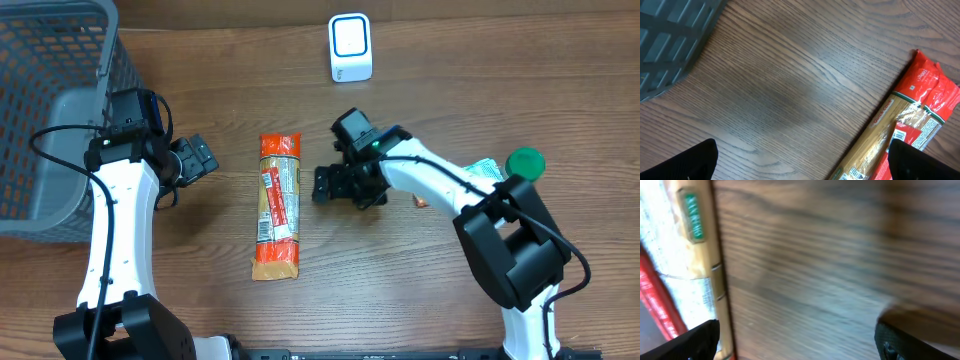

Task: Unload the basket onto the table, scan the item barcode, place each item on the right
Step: 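Move the right gripper left to the red spaghetti packet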

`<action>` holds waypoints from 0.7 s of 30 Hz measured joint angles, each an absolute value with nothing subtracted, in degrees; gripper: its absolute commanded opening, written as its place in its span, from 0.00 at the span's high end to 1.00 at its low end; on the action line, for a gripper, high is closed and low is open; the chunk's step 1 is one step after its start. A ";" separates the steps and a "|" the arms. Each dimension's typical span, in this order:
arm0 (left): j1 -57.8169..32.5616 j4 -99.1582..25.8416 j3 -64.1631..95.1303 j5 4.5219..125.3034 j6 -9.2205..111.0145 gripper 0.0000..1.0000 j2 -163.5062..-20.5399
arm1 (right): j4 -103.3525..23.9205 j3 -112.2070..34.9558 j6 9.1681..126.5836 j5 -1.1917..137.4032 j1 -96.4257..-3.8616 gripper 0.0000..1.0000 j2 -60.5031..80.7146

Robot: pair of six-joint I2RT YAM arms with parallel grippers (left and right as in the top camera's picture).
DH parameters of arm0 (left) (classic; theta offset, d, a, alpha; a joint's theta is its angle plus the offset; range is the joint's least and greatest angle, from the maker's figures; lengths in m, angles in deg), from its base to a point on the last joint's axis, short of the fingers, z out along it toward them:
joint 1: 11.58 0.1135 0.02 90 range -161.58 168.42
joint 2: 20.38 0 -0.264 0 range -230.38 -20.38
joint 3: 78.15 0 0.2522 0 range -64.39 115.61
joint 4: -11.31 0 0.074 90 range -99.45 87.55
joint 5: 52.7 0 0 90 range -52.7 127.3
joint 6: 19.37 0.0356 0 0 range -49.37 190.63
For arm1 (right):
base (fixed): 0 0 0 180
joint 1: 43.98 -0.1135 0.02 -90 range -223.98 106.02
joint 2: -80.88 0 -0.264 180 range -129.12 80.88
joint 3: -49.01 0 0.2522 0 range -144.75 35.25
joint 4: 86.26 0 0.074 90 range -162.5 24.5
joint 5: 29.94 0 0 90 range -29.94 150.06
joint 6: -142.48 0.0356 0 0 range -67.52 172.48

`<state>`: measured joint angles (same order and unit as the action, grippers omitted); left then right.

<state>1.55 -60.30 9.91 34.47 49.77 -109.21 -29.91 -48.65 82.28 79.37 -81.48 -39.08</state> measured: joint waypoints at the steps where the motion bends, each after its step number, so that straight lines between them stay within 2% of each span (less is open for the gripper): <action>1: 1.55 -60.30 9.91 34.47 49.77 0.00 -109.21 | -30.50 -48.52 82.65 79.39 -82.09 0.11 -39.06; 4: 1.55 -60.30 9.91 34.47 49.77 0.00 -109.21 | -32.03 -47.95 83.55 79.48 -83.66 0.30 -39.08; 8: 1.55 -60.30 9.91 34.47 49.77 0.00 -109.21 | -32.99 -47.10 84.12 79.77 -85.37 0.63 -39.32; 11: 1.55 -60.30 9.91 34.47 49.77 0.00 -109.21 | -33.15 -46.75 84.22 79.68 -86.07 0.95 -39.67; 18: 1.55 -60.30 9.91 34.47 49.77 0.00 -109.21 | -33.63 -46.48 84.05 83.42 -86.26 0.96 -39.85; 21: 1.55 -60.27 9.91 34.47 49.77 0.00 -109.21 | -35.77 -46.46 82.94 87.11 -86.26 0.77 -39.85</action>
